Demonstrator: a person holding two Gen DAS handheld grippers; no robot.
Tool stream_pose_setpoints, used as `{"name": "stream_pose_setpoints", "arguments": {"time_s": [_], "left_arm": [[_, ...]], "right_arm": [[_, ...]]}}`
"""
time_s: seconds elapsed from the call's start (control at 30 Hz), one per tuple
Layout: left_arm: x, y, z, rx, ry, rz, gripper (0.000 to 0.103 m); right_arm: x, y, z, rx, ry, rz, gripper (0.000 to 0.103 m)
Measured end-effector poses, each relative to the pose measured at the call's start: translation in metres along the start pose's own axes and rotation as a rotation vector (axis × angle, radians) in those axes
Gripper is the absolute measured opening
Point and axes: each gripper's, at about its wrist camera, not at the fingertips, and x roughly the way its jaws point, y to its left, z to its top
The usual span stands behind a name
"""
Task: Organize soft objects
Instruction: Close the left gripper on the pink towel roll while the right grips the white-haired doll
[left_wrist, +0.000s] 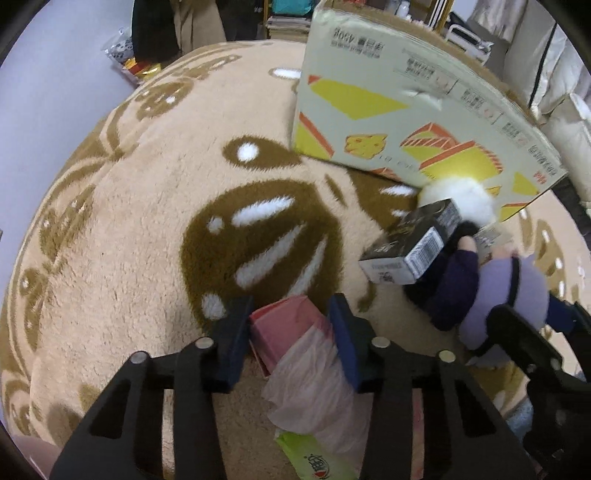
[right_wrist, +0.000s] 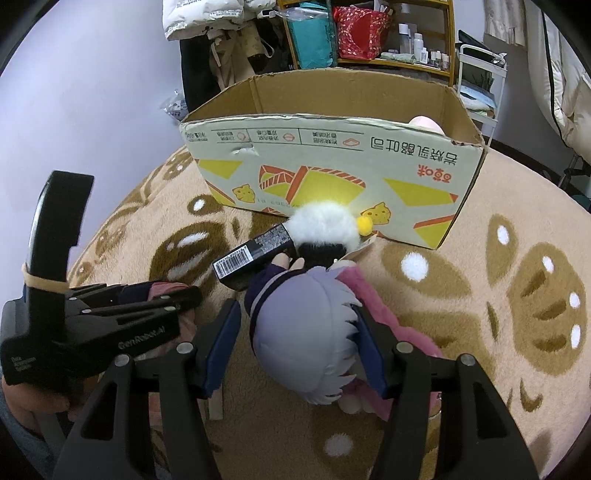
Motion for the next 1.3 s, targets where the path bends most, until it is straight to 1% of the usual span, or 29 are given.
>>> {"name": "stream_pose_setpoints", "arguments": {"time_s": [0.03,0.07,0.1,0.13,0.2,0.3,0.37,0.43,0.5,0.53,0.57,0.63,0.73,0.8,0.87,0.93,1.1,1.23,1.3], "left_arm": [[-0.003,0.001,0.000,0.002,-0.010,-0.011,0.035],[-0.006,0.002,0.001,0.002,-0.023,-0.018,0.030],[-0.008,0.000,0.000,0.002,-0.030,-0.021,0.023],[-0.011,0.001,0.000,0.001,-0.037,-0.032,0.019],[-0.013,0.002,0.000,-0.012,-0.036,-0.048,0.019],[-0.013,0.004,0.001,-0.029,-0.017,-0.051,0.020],[-0.013,0.007,0.000,-0.046,0.009,-0.062,0.024],[-0.011,0.007,0.001,-0.060,0.027,-0.046,0.027],[-0.006,0.008,0.001,-0.061,0.052,-0.034,0.044],[-0.004,0.008,0.000,-0.063,0.061,-0.036,0.061],[-0.002,0.010,0.001,-0.068,0.055,-0.036,0.066],[-0.004,0.009,0.000,-0.068,0.044,-0.021,0.067],[-0.006,0.009,0.000,-0.070,0.057,-0.023,0.070],[-0.008,0.010,-0.001,-0.085,0.064,-0.025,0.072],[-0.013,0.009,-0.003,-0.106,0.065,-0.012,0.080],[-0.018,0.009,-0.007,-0.142,0.076,0.000,0.081],[-0.020,0.012,-0.016,-0.238,0.140,-0.050,0.081],[-0.017,0.008,-0.021,-0.279,0.175,-0.094,0.081],[-0.014,0.005,-0.023,-0.291,0.193,-0.104,0.081]], "right_arm": [[-0.001,0.000,0.000,0.000,0.001,-0.005,0.056],[-0.002,0.000,0.000,0.000,0.001,-0.014,0.056],[-0.003,-0.001,0.000,0.004,0.001,-0.016,0.056],[-0.004,-0.002,0.000,0.011,0.001,-0.011,0.056],[-0.005,-0.004,-0.001,0.021,0.002,-0.008,0.055],[-0.007,-0.005,-0.001,0.027,0.003,-0.006,0.055],[-0.006,-0.004,-0.001,0.025,0.004,-0.008,0.055],[-0.007,-0.005,-0.001,0.025,0.004,-0.007,0.055],[-0.007,-0.005,-0.001,0.026,0.005,-0.005,0.055],[-0.006,-0.005,-0.001,0.027,0.005,-0.004,0.055],[-0.006,-0.005,-0.001,0.028,0.006,-0.002,0.055],[-0.006,-0.006,-0.001,0.031,0.006,0.001,0.055],[-0.006,-0.007,0.000,0.034,0.005,0.004,0.055],[-0.007,-0.007,0.001,0.033,0.000,0.007,0.055],[-0.009,-0.006,0.002,0.029,-0.009,0.009,0.055],[-0.011,-0.006,0.002,0.025,-0.013,0.015,0.055],[-0.017,-0.008,0.004,0.037,-0.026,0.023,0.055],[-0.021,-0.011,0.006,0.047,-0.034,0.022,0.055],[-0.022,-0.010,0.006,0.038,-0.037,0.015,0.055]]}}
